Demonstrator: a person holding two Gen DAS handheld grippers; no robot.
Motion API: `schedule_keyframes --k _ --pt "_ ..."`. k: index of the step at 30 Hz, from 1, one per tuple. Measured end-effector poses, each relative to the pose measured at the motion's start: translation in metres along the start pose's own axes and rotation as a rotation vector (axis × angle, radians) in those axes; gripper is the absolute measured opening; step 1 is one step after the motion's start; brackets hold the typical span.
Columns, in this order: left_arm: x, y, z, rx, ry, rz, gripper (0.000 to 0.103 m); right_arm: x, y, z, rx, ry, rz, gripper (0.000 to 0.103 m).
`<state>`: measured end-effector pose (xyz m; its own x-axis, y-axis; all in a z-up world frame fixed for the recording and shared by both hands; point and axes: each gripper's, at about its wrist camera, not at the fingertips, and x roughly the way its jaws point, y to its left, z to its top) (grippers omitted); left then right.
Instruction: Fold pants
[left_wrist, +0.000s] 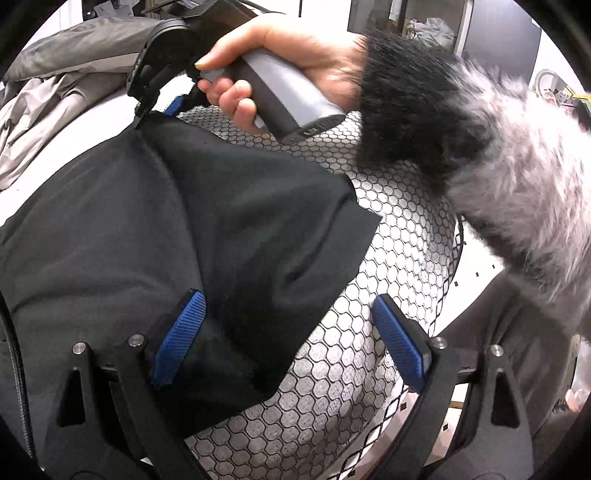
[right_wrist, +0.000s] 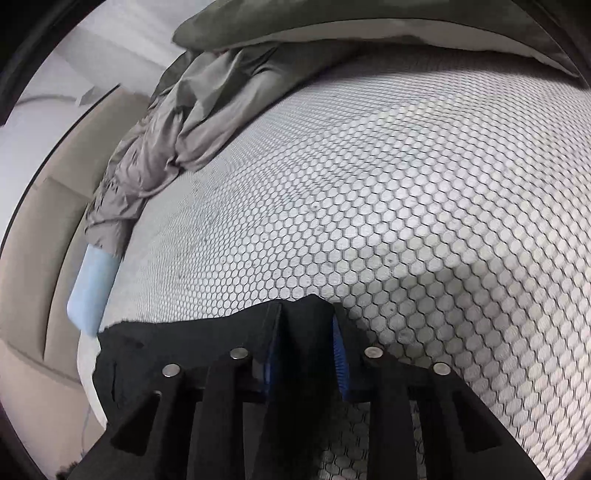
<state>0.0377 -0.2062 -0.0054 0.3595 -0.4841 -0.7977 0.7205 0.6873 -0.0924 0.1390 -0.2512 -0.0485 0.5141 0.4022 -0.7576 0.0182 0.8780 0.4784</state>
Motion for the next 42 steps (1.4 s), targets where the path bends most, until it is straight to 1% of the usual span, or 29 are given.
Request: schedule_keyframes --k 1,3,4,6,8,9,11,12,16,18,20,23,26,28,29,30,31,32,34,38,42 --pt "-0.003 0.001 0.001 -0.003 -0.005 -0.008 0.090 0.003 0.003 0.001 0.016 0.007 0.005 0.028" --pt "-0.013 0.009 0.002 -0.036 -0.024 -0.043 0.090 -0.005 0.009 -0.017 0.001 0.023 0.016 0.028" --pt "-0.019 0.015 0.002 -0.060 -0.036 -0.063 0.090 -0.013 0.011 -0.032 -0.020 0.035 0.022 0.028" --pt "-0.038 0.030 0.002 -0.126 -0.090 -0.104 0.090 -0.031 0.014 -0.069 -0.066 0.072 0.045 0.028" --pt "-0.060 0.048 0.000 -0.189 -0.164 -0.126 0.090 -0.049 0.016 -0.102 -0.089 0.092 0.074 0.028" --pt "-0.068 0.056 -0.001 -0.213 -0.195 -0.125 0.090 -0.058 0.017 -0.117 -0.090 0.089 0.075 0.028" --pt "-0.083 0.075 -0.005 -0.278 -0.249 -0.094 0.090 -0.077 0.021 -0.144 -0.123 0.063 0.061 0.027" --pt "-0.087 0.084 -0.006 -0.301 -0.261 -0.079 0.090 -0.084 0.024 -0.157 -0.142 0.057 0.050 0.025" --pt "-0.091 0.108 -0.013 -0.373 -0.273 -0.030 0.090 -0.102 0.031 -0.200 -0.197 0.064 0.034 0.024" --pt "-0.087 0.112 -0.015 -0.384 -0.262 -0.022 0.090 -0.110 0.034 -0.219 -0.247 0.057 -0.012 0.024" --pt "-0.079 0.107 -0.014 -0.379 -0.250 -0.019 0.090 -0.112 0.040 -0.229 -0.287 0.073 -0.042 0.024" --pt "-0.061 0.083 -0.004 -0.331 -0.224 -0.013 0.090 -0.122 0.048 -0.229 -0.304 0.056 -0.035 0.025" --pt "-0.035 0.054 0.008 -0.259 -0.182 0.005 0.090 -0.144 0.042 -0.217 -0.254 -0.023 0.026 0.028" --pt "-0.016 0.031 0.010 -0.170 -0.124 0.061 0.090 -0.145 0.038 -0.207 -0.234 -0.035 0.027 0.033" --pt "-0.004 0.019 0.010 -0.112 -0.083 0.095 0.090 -0.140 0.038 -0.200 -0.231 -0.024 0.020 0.034" --pt "0.004 0.011 0.009 -0.076 -0.057 0.125 0.090 -0.134 0.038 -0.197 -0.227 -0.007 0.022 0.035" --pt "0.012 0.003 0.007 -0.042 -0.040 0.159 0.090 -0.126 0.039 -0.194 -0.229 0.023 0.028 0.037" --pt "0.016 -0.001 0.005 -0.026 -0.038 0.178 0.090 -0.112 0.042 -0.191 -0.246 0.065 0.027 0.039" --pt "0.019 -0.004 0.003 -0.022 -0.035 0.183 0.091 -0.091 0.044 -0.187 -0.261 0.113 0.003 0.040" --pt "0.024 0.003 0.003 -0.042 -0.021 0.139 0.091 -0.066 0.042 -0.157 -0.275 0.132 -0.007 0.040" --pt "0.026 0.006 0.006 -0.039 -0.013 0.130 0.091 -0.043 0.039 -0.120 -0.271 0.132 -0.020 0.038"
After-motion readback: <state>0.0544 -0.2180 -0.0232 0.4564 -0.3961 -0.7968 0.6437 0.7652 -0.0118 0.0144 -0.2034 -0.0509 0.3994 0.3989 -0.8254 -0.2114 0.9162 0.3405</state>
